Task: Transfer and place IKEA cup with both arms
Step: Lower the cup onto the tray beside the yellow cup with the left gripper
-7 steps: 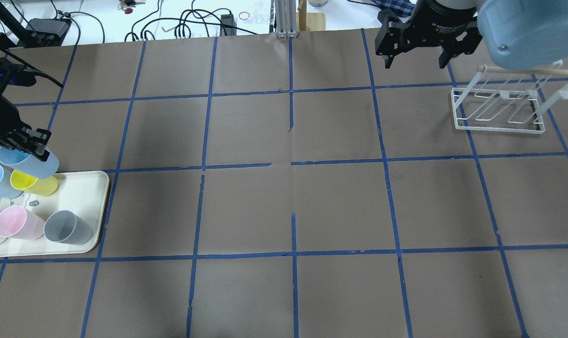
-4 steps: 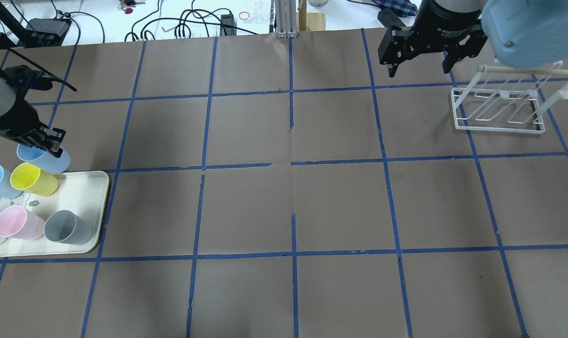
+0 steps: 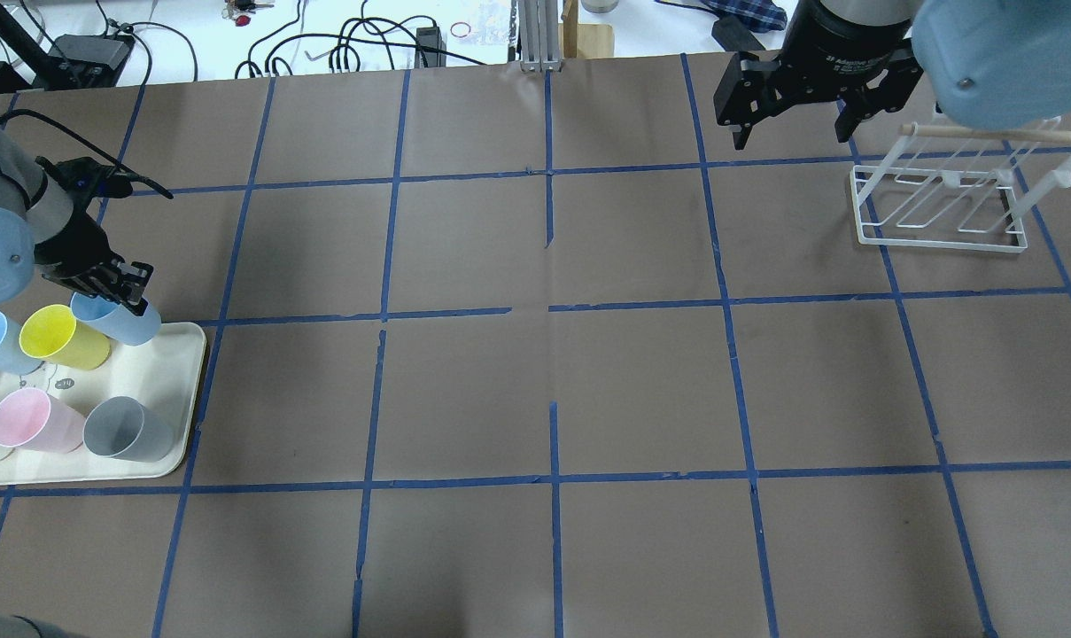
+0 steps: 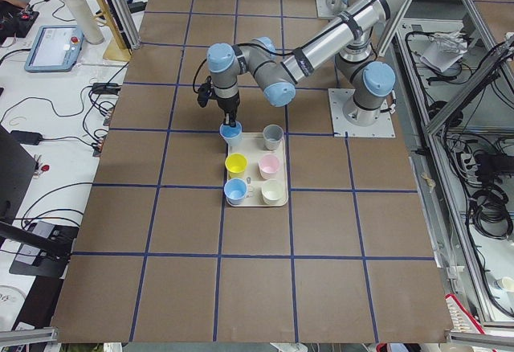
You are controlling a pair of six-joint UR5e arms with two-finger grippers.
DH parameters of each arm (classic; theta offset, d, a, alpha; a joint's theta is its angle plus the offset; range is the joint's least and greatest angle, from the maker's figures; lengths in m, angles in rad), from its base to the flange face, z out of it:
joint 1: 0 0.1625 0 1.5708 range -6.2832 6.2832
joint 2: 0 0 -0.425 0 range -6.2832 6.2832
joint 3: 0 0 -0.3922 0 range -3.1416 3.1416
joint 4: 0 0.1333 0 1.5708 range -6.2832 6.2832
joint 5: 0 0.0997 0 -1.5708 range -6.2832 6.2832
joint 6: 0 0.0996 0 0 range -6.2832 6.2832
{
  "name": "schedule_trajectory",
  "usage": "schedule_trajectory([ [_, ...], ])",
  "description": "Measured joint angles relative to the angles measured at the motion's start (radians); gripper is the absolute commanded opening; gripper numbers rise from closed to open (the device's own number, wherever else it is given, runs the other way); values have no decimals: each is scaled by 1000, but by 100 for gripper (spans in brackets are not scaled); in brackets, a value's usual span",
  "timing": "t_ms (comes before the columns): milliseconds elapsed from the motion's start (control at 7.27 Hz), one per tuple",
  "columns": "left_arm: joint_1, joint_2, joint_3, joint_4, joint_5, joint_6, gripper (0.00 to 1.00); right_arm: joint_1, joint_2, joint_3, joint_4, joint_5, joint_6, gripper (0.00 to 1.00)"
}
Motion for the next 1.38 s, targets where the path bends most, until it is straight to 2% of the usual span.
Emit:
schedule_trajectory([
  [1375, 24, -22, -51, -11, 0, 9, 0, 3, -3, 3, 2, 4, 0, 100],
])
